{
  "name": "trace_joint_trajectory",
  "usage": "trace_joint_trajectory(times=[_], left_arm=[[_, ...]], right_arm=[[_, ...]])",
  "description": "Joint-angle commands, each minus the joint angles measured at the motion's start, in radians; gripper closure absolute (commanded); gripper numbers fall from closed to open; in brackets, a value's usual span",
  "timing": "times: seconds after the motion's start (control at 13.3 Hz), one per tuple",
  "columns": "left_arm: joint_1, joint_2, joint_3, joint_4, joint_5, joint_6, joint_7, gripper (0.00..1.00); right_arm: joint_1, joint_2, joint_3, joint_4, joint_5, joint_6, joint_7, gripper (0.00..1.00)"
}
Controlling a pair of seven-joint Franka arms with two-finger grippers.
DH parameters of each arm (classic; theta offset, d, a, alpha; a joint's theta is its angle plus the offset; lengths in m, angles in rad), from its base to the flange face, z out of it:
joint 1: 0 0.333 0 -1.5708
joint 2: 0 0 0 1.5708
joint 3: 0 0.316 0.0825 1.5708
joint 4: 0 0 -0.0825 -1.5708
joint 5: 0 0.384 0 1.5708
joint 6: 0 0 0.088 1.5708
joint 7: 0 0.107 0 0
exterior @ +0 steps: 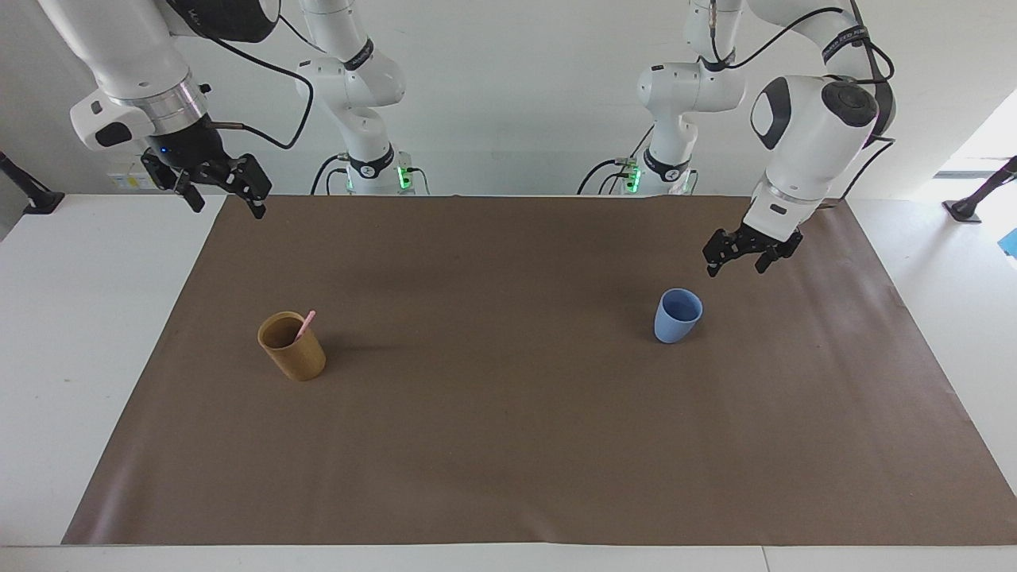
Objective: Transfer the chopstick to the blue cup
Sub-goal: 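Reach the left gripper to the light-blue cup and grasp its rim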
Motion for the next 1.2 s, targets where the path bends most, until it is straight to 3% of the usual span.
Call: trace_joint_trajectory(times=[0.0,0.15,0.45,0.82,1.05,1.12], left_arm=[[-0.009,-0.015,-0.002,-0.049,-0.01,0.045,-0.012,0.0],[-0.015,0.002,-0.002,-0.085,-0.012,0.09,-0.012,0.0],[-0.046,0.105,-0.002,-0.092,-0.012,0.164,-0.047,0.0],[-0.047,0.135,-0.004,-0.126,-0.012,0.227,-0.044,0.02],[-0.092,0.134,-0.002,-0.125,-0.012,0.221,-0.035,0.99],[-0.092,0.134,-0.002,-0.122,-0.01,0.215,-0.03,1.0]], right_arm=[[-0.003,-0.007,0.004,-0.012,-0.013,-0.002,-0.016,0.0],[-0.003,-0.007,0.004,-0.012,-0.013,-0.002,-0.016,0.0],[-0.005,-0.007,0.004,-0.012,-0.013,-0.002,-0.017,0.0],[-0.003,-0.009,0.004,-0.012,-0.013,-0.002,-0.017,0.0],[-0.003,-0.009,0.004,-0.012,-0.013,-0.002,-0.019,0.0],[-0.003,-0.009,0.004,-0.012,-0.013,-0.002,-0.019,0.0]])
